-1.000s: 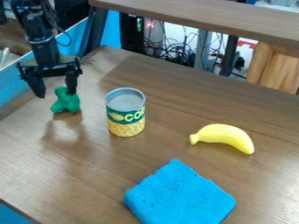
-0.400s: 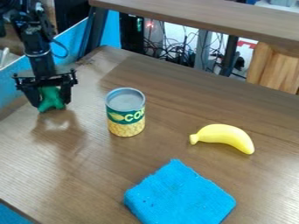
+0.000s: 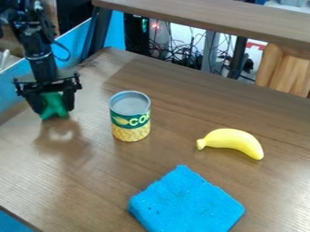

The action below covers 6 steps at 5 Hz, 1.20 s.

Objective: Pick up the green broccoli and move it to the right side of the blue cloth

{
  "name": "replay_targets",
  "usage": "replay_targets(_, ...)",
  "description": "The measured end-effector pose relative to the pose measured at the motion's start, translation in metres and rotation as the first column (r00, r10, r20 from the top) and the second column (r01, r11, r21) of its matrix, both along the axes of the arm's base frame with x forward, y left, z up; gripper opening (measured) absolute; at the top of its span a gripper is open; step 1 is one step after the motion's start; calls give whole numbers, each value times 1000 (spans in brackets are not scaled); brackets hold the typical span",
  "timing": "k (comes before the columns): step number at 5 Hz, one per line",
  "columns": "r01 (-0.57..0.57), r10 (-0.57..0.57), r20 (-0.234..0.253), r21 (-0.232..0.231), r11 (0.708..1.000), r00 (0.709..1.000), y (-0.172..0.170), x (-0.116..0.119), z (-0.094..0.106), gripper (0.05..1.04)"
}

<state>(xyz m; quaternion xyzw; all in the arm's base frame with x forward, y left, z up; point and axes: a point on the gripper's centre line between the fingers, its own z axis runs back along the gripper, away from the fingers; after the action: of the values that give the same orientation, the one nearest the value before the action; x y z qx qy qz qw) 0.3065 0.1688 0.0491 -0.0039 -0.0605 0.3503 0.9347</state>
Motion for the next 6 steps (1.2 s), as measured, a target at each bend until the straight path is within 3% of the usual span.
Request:
replay_targets(1,14,-12,56,-37,999,998,-10,3,33,735)
replay_targets(2,33,-26,117,-51,998,993,-25,9,67,732)
replay_targets(3,128,-117,159,-56,990,980,-65,15,88,732)
replay_targets(4,249,-239,162,-44,967,957,-115,2,87,733)
replay_targets(6,477,-478,92,31,878,874,-201,-39,47,732)
